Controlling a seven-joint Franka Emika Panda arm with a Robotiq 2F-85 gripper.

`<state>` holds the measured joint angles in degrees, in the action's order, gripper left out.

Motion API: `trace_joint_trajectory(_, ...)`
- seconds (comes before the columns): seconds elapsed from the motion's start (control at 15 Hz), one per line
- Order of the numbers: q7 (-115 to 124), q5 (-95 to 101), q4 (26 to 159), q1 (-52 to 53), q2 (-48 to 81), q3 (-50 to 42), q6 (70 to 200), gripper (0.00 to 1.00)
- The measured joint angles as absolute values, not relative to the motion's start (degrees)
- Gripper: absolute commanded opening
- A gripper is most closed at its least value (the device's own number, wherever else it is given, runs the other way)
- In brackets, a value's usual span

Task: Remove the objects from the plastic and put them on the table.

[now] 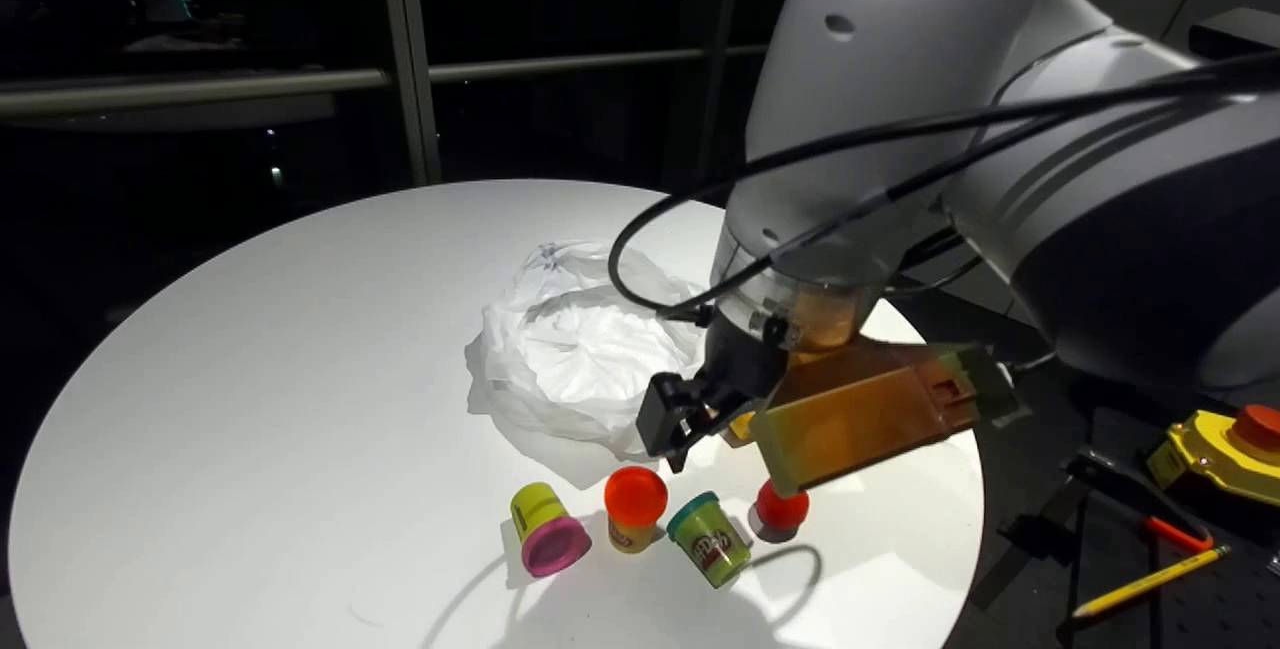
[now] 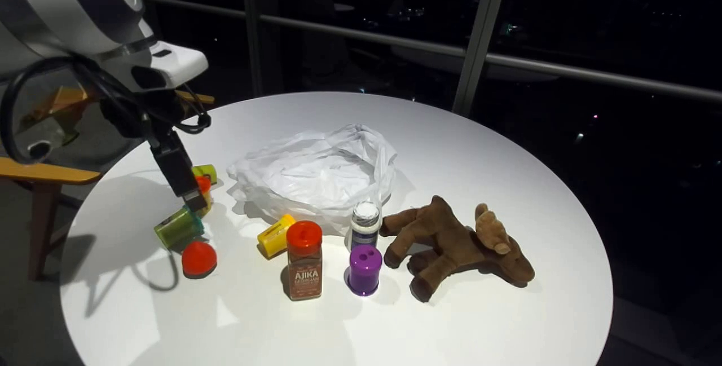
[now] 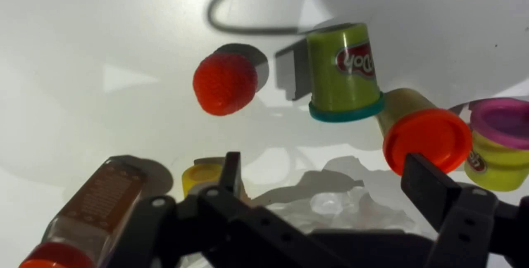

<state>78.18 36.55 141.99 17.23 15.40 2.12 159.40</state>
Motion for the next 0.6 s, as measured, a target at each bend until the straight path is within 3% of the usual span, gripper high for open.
trace_joint_trajectory(0.6,48.81,19.35,143.05,13.46,-5.13,5.66,135.75,1.0)
